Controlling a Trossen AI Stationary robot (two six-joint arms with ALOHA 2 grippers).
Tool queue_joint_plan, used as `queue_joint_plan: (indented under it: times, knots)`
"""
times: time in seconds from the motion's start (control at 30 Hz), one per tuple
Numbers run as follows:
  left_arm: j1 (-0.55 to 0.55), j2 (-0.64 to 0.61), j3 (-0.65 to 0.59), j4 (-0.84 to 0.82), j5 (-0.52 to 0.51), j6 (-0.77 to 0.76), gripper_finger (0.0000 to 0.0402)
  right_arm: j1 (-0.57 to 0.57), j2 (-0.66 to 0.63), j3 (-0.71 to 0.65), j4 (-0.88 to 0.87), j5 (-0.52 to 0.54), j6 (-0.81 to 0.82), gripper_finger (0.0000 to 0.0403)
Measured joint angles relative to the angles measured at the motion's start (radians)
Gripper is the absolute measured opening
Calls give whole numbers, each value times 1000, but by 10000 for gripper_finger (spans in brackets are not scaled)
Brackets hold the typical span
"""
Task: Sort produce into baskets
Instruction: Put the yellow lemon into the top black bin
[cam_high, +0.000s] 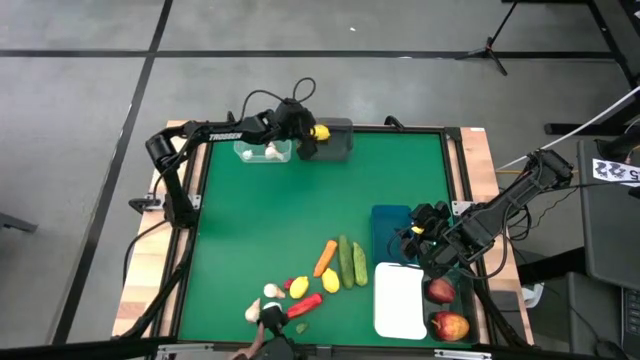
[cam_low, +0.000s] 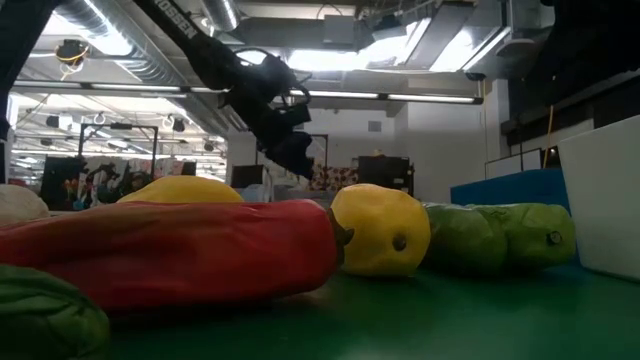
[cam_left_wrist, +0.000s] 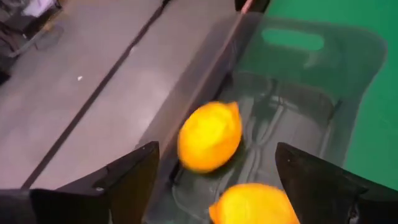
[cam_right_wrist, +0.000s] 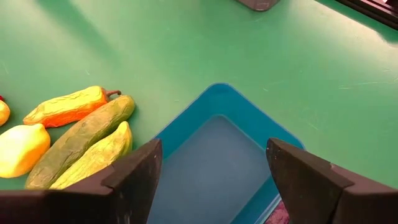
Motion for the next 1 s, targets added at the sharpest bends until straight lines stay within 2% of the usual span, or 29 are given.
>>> queue_joint_plan:
  times: [0.1, 0.27, 0.37, 0.5, 0.63, 0.8, 1.0]
  knots:
    - [-16, -29, 0, -60, 10, 15, 317, 0, 0, 0, 1, 0, 0, 289]
    - [-89, -108, 0, -242, 176, 36, 307, 0, 0, 0, 1, 0, 0, 289]
    - [-156, -168, 0, -345, 252, -5, 304, 0, 0, 0, 1, 0, 0, 289]
    - [-299, -243, 0, -483, 291, -8, 303, 0, 0, 0, 1, 0, 0, 289]
    - [-485, -313, 0, -545, 298, -18, 303, 0, 0, 0, 2, 0, 0, 289]
    - [-725, -349, 0, -505, 296, -150, 303, 0, 0, 0, 2, 0, 0, 289]
    - [-973, -328, 0, -426, 197, -254, 304, 0, 0, 0, 2, 0, 0, 289]
